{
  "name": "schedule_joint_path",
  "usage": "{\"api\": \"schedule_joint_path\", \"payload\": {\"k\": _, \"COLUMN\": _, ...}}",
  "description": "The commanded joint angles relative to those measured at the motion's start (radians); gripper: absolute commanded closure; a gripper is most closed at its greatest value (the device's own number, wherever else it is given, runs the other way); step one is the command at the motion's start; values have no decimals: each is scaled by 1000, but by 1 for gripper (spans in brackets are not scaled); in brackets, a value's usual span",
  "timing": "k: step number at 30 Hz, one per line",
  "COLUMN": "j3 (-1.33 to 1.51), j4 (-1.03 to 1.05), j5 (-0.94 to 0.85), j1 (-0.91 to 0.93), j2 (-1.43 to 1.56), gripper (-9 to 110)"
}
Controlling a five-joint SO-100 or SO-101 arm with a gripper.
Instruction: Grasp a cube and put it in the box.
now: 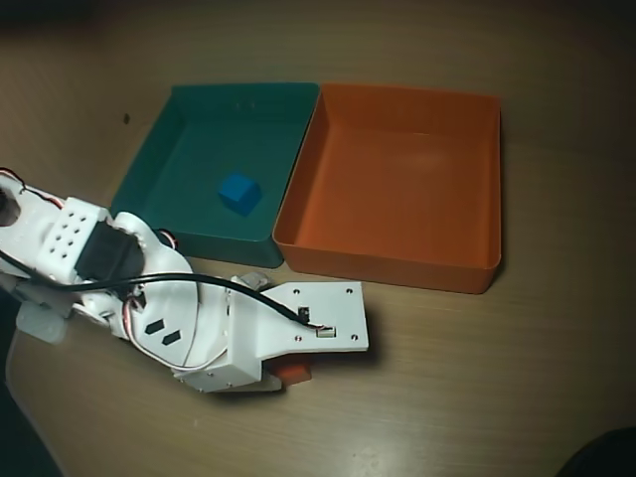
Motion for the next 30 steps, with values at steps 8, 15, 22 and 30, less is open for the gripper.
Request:
{"api": "schedule_joint_path", "payload": {"k": 8, "j3": -121, "j4": -12, "j5": -5, "j1": 0, "j2": -87, "gripper": 52}}
{"api": "schedule_joint_path", "payload": {"k": 15, "j3": -156, "j4": -12, "j5": -5, "j1": -9, "j2": -155, "gripper": 52}}
{"api": "schedule_joint_path", "payload": {"k": 22, "j3": -202, "j4": -12, "j5": -2, "j1": -14, "j2": -193, "gripper": 52}}
{"api": "schedule_joint_path", "payload": {"k": 30, "j3": -210, "j4": -12, "j5": -2, "j1": -14, "j2": -201, "gripper": 54}}
